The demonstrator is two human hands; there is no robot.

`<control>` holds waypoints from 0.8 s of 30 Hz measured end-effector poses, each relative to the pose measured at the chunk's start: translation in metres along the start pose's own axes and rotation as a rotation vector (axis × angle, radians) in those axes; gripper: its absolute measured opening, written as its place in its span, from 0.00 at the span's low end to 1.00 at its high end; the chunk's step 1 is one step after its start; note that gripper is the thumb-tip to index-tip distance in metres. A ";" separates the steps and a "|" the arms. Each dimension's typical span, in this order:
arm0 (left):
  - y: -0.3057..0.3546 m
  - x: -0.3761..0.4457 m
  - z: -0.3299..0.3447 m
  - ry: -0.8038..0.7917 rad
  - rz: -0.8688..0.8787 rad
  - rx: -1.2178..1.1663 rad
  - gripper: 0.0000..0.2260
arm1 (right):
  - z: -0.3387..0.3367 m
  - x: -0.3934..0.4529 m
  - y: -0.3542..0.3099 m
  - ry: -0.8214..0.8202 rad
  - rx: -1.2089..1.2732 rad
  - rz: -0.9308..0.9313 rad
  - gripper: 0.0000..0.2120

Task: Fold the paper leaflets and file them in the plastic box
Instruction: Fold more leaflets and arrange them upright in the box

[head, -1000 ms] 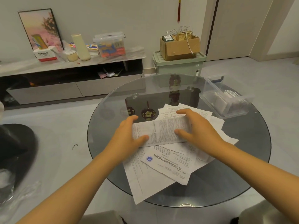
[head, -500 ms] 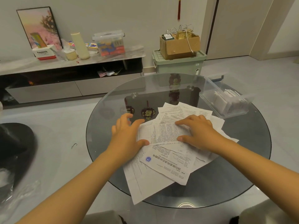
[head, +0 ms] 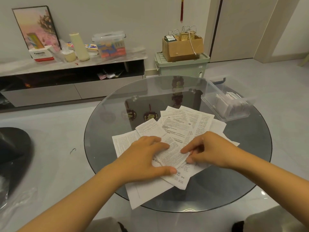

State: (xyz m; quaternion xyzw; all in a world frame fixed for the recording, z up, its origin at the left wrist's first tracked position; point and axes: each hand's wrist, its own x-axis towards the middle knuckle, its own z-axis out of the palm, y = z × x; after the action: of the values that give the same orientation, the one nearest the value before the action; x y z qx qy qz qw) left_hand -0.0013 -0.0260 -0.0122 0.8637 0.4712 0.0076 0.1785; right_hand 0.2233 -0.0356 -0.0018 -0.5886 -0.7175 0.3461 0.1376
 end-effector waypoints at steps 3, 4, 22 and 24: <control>-0.002 -0.005 0.000 -0.066 0.033 -0.053 0.40 | -0.002 -0.004 0.000 0.022 0.045 -0.062 0.06; -0.003 -0.006 0.000 -0.074 0.055 -0.051 0.40 | -0.004 -0.005 -0.001 0.024 0.067 -0.078 0.05; 0.004 0.012 -0.006 0.335 -0.169 -0.569 0.15 | 0.021 0.026 -0.020 0.137 0.259 -0.051 0.12; 0.002 0.015 -0.004 0.338 -0.186 -0.571 0.18 | 0.029 0.033 -0.020 0.204 0.186 -0.032 0.15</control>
State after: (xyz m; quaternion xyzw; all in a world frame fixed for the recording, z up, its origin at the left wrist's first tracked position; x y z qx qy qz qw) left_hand 0.0080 -0.0137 -0.0096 0.7188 0.5498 0.2658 0.3323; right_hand 0.1818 -0.0157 -0.0164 -0.5939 -0.6739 0.3474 0.2693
